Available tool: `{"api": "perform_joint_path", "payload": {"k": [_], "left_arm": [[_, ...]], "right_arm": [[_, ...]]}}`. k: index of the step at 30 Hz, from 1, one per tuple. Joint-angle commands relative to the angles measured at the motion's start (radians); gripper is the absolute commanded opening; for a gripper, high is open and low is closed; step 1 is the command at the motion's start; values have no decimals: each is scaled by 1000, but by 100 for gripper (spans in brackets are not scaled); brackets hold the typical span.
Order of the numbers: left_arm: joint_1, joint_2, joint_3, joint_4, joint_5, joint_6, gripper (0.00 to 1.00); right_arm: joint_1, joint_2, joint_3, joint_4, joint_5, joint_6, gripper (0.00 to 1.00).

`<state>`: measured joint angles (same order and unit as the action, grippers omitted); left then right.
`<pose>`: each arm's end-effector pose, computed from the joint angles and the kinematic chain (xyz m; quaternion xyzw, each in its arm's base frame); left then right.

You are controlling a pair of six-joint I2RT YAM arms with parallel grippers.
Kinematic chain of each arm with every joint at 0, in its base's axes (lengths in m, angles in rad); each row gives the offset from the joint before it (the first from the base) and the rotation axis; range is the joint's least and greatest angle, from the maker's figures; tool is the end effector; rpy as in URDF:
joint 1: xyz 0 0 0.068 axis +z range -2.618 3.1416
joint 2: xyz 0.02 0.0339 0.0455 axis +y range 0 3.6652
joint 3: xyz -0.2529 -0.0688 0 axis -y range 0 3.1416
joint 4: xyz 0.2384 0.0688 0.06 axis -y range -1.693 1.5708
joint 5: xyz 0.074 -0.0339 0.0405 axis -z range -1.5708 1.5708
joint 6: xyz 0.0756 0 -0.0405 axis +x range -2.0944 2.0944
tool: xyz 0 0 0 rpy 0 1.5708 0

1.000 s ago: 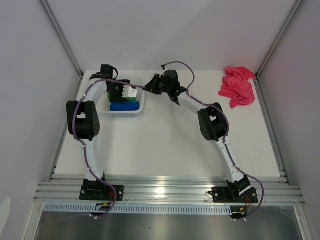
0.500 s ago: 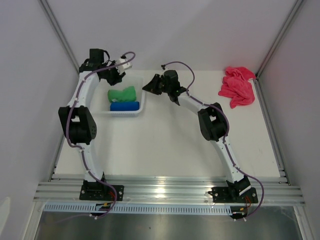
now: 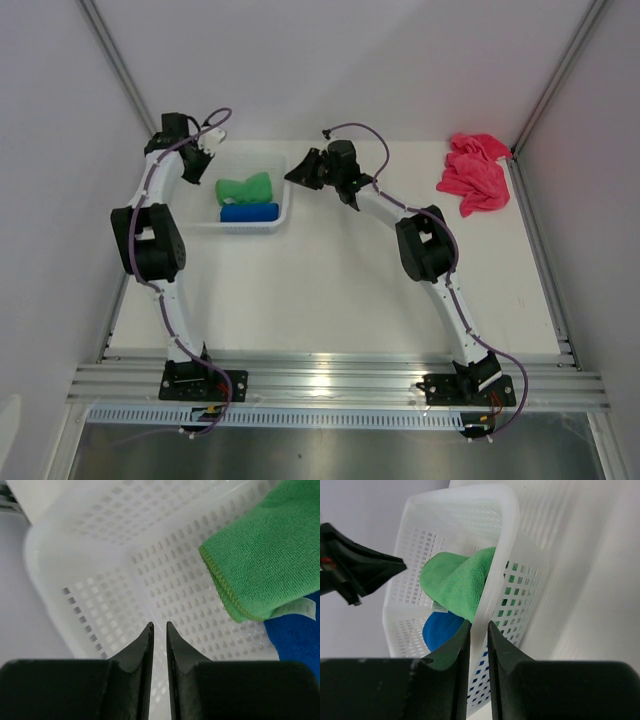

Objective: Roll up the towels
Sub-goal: Grab a towel with the right arm

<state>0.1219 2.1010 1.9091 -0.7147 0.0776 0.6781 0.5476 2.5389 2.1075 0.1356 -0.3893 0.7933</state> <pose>0.4825 0.0532 0.2275 0.2715 0.9049 0.0931 0.3143 0.5039 0.3409 0.1697 -0.0176 0.7966 0.4846 0.3610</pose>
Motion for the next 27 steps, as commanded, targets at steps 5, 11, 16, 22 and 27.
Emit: {"api": "perform_joint_path", "payload": {"k": [5,11,16,22,27], "left_arm": [[-39,134,113,-113,-10,-57,20],[-48,203,191,-135,1,-97,21],[-64,215,199,-143,60,-103,22],[-111,229,191,-132,51,-98,23],[-111,226,192,-118,77,-103,24]], "right_arm": [[2,-28,-17,-50,23,-42,13],[3,-29,-18,-56,23,-46,13],[3,-29,-17,-56,24,-46,13],[3,-31,-17,-57,26,-49,13],[3,-31,-17,-54,26,-49,13]]}}
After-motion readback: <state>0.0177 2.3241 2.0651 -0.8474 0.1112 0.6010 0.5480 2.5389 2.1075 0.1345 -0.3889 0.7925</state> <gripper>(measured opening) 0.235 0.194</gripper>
